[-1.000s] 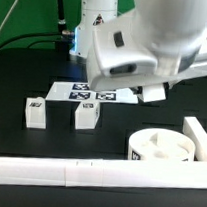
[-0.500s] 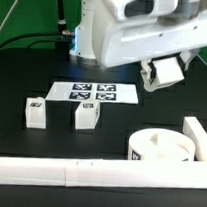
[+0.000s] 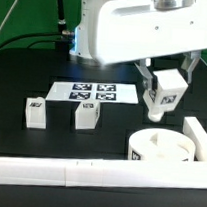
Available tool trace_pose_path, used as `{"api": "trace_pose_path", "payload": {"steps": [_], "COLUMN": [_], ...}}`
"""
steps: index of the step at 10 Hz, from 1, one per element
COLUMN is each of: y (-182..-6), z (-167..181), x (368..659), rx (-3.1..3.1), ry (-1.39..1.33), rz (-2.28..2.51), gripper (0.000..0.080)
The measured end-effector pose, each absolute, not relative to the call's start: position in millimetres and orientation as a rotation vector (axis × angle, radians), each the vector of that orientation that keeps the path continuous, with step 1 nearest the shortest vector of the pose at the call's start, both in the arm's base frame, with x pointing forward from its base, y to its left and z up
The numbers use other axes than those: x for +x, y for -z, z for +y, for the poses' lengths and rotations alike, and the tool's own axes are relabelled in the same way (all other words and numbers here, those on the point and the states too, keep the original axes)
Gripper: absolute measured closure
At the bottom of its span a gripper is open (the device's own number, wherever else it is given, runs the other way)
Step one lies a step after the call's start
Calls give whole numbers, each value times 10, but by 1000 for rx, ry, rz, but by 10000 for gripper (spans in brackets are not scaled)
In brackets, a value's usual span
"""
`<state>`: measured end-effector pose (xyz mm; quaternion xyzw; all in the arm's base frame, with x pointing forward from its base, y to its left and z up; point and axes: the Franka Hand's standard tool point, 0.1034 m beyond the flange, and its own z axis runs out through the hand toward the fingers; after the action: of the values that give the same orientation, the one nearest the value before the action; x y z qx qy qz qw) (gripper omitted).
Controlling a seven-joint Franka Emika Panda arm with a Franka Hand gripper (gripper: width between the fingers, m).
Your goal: Assemble stool
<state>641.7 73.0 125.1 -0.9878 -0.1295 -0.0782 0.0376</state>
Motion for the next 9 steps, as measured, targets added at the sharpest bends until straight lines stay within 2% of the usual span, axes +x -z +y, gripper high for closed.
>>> {"api": "trace_pose_path", "payload": {"steps": [2,3,4,6,9], "y": [-1171,-1121,-1141,-1106,-1176], "z": [811,693,652,687,996], "x": [6451,6438,6468,6429,6477], "rx": [-3013,-3007,-2995,-3000,-2996], "ry": [555,627,750,692,519], "rz": [-422,-415,-400,-392,-317], "gripper": [462,462,462,462,461]}}
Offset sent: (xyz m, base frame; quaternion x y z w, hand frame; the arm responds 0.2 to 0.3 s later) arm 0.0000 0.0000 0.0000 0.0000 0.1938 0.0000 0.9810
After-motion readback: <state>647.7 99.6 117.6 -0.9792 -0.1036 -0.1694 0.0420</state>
